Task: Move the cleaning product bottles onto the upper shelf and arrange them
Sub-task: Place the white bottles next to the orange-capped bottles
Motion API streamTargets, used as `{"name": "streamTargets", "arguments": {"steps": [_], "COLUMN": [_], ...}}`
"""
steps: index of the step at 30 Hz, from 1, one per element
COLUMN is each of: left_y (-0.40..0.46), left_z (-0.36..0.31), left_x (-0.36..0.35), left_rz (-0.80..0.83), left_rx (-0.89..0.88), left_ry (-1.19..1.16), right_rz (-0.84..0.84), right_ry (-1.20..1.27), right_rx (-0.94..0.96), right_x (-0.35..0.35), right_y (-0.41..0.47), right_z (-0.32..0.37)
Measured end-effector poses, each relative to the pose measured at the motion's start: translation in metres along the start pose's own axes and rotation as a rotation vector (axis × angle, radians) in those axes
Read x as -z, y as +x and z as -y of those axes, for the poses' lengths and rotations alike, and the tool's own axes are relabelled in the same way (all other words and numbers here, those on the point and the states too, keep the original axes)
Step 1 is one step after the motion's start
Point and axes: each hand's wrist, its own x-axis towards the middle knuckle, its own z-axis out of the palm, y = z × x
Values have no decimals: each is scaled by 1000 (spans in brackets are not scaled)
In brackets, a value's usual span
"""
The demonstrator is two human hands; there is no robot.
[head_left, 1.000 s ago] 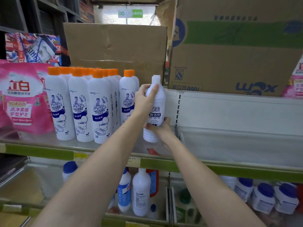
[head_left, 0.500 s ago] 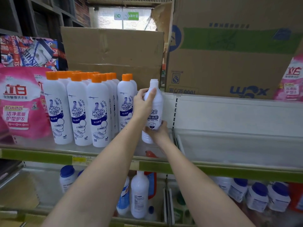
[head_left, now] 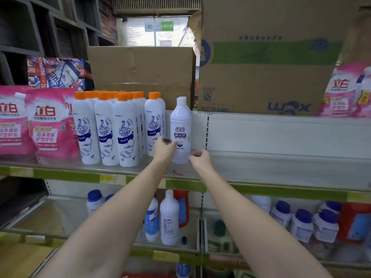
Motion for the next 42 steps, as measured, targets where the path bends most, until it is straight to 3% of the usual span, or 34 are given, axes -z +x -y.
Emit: {"name": "streamTargets", "arguments": {"steps": [7, 19, 25, 39, 42], "left_y": [-73, -226, -270, -245, -227], "left_z": [-11, 37, 54, 94, 103], "left_x": [4, -64, -93, -159, -175], "left_rz": [91, 171, 209, 374, 426], "left_rx": [47, 167, 189, 263, 285], "left_ry": [-102, 37, 107, 162, 166], "right_rz": [40, 244, 260, 313, 260], "right_ry": [76, -177, -226, -308, -259], "right_rx": [12, -127, -183, -258, -329], "right_x": [66, 178, 204, 219, 217], "right_y": [-39, -160, -196, -156, -132], "right_z": [-16, -137, -182, -225, -234]}}
